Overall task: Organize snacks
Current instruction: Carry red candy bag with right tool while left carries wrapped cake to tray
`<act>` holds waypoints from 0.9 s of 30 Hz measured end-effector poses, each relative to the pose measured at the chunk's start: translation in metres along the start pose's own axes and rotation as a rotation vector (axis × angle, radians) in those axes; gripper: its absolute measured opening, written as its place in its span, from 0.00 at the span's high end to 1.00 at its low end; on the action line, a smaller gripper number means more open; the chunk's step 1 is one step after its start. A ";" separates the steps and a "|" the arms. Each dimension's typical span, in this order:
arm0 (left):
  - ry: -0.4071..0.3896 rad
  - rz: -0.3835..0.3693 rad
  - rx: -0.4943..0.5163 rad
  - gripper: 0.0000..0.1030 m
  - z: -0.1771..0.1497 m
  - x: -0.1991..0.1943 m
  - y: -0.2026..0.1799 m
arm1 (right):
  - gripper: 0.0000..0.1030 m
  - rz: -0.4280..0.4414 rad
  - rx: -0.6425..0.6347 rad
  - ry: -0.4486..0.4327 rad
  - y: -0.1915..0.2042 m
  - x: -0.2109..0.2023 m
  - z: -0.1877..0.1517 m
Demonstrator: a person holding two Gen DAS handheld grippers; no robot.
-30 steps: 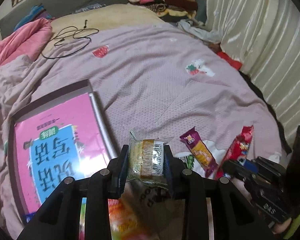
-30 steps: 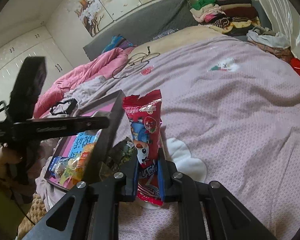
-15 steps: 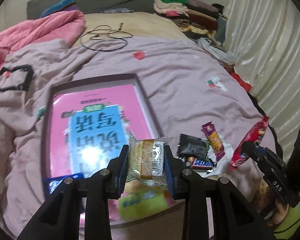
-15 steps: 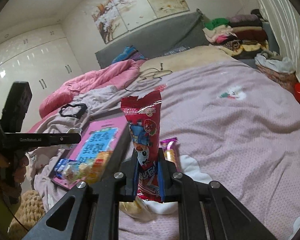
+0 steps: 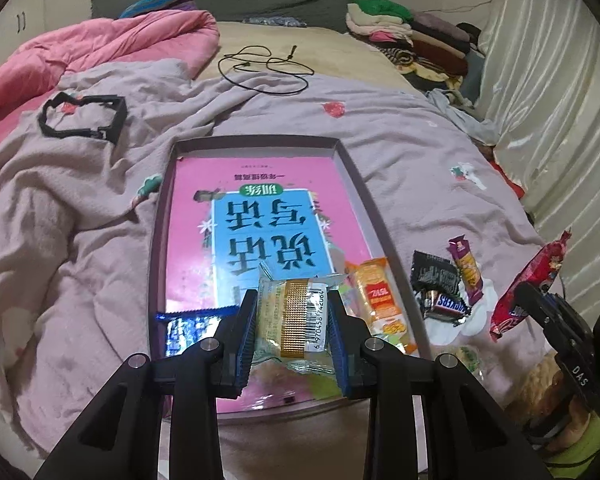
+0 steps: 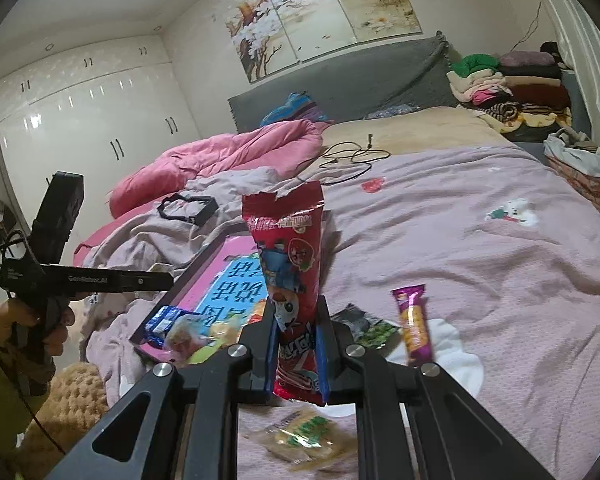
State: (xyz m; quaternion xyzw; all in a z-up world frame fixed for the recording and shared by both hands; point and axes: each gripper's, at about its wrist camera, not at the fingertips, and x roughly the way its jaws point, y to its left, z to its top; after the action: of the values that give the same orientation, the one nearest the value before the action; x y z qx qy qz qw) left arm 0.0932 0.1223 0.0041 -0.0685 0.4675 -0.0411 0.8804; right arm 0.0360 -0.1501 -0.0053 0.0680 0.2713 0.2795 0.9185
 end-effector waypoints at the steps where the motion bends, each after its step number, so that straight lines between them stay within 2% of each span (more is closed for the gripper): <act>1: 0.003 -0.002 -0.006 0.68 -0.001 0.001 0.002 | 0.84 0.010 0.002 0.003 0.002 0.001 0.000; 16: -0.008 -0.031 -0.039 0.68 -0.011 0.001 0.016 | 0.84 0.076 -0.065 0.079 0.053 0.036 -0.002; 27: 0.017 -0.067 -0.015 0.68 -0.017 0.016 0.003 | 0.84 0.060 -0.060 0.138 0.058 0.066 -0.009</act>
State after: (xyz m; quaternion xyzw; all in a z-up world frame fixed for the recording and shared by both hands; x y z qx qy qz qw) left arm 0.0885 0.1216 -0.0191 -0.0903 0.4728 -0.0679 0.8739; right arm 0.0495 -0.0651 -0.0274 0.0293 0.3232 0.3189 0.8905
